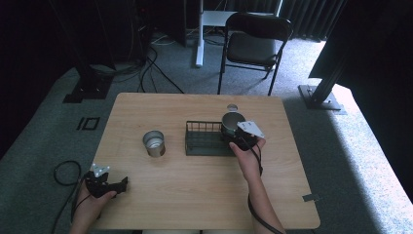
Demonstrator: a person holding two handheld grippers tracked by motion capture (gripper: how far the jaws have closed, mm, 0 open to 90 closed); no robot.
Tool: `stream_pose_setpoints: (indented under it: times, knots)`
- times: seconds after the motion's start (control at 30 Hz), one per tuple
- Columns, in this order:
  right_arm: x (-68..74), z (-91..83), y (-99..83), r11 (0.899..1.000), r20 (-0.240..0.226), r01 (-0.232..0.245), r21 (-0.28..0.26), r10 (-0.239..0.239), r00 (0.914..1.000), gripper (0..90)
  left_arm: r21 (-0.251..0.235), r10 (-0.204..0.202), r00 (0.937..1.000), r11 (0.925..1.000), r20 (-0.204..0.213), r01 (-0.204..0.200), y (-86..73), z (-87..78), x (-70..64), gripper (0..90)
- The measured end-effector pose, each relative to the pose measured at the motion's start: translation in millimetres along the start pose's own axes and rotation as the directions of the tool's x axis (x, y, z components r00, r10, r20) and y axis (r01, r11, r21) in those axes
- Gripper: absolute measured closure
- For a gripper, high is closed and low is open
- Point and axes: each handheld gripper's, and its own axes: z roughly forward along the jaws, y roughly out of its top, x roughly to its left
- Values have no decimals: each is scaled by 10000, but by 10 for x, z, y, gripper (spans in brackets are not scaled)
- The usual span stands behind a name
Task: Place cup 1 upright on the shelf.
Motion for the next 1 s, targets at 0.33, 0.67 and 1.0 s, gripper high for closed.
stream_pose_setpoints:
  times: [0.33,0.67,1.0]
  knots:
    - [-51,-28,-4,9995,-244,322,-42,-323,9992,114,-1,0,10000,10000,0,0,0,0,0,22]
    - [-82,-100,-13,9999,-499,119,42,-116,9987,113,2,1,10000,10000,-1,-1,0,0,0,22]
    - [-96,-187,-26,9998,-510,206,41,-204,9985,111,4,3,10000,10000,1,-3,0,0,0,22]
